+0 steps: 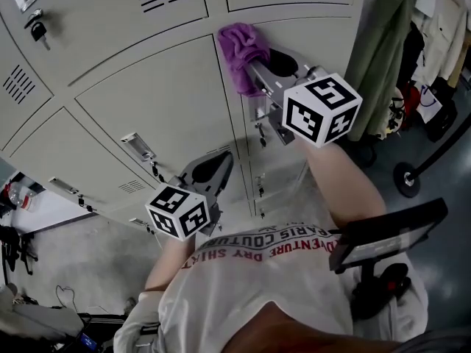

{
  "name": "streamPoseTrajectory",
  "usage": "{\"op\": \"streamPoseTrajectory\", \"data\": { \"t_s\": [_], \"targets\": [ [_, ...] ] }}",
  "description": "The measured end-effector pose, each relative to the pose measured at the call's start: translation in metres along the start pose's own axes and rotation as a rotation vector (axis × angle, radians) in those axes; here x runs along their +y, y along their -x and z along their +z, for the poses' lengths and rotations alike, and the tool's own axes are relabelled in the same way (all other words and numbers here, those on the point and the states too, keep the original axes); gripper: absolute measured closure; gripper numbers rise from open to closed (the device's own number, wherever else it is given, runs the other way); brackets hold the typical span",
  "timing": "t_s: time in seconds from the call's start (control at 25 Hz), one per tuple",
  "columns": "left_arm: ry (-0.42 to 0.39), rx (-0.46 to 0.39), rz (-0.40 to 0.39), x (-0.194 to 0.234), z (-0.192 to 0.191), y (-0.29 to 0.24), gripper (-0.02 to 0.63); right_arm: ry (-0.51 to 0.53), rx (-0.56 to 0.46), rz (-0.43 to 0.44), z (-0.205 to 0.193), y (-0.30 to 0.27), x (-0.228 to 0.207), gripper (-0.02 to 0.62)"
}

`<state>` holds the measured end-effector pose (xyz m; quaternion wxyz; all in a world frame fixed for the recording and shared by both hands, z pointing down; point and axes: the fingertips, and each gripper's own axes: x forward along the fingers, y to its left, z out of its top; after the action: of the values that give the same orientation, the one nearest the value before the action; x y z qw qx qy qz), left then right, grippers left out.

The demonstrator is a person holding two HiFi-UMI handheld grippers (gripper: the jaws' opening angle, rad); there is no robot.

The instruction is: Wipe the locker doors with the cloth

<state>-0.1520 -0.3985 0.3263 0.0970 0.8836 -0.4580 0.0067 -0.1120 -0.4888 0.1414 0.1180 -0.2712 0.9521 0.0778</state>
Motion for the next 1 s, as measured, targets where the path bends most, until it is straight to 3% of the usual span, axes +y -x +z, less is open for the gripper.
{"op": "streamPoseTrajectory", "data": {
  "t_s": [0.2,0.48,1.0],
  "targets": [
    [-0.004,0.013,-0.013,-0.003,-0.001,-0.005,0.606,-0.001,0.020,-0.012,0.000,0.005,-0.009,0.543],
    [-0.006,0.020,-0.040,-0.010,-0.002,-0.013,0.606,0.001,0.011,-0.121,0.006,0.030,-0.051,0.543],
    [-0.001,0.034,-0.052,-0.011,-0.007,-0.016,0.606,0.009,-0.007,-0.418,0.016,0.097,-0.160,0.543]
  ]
}}
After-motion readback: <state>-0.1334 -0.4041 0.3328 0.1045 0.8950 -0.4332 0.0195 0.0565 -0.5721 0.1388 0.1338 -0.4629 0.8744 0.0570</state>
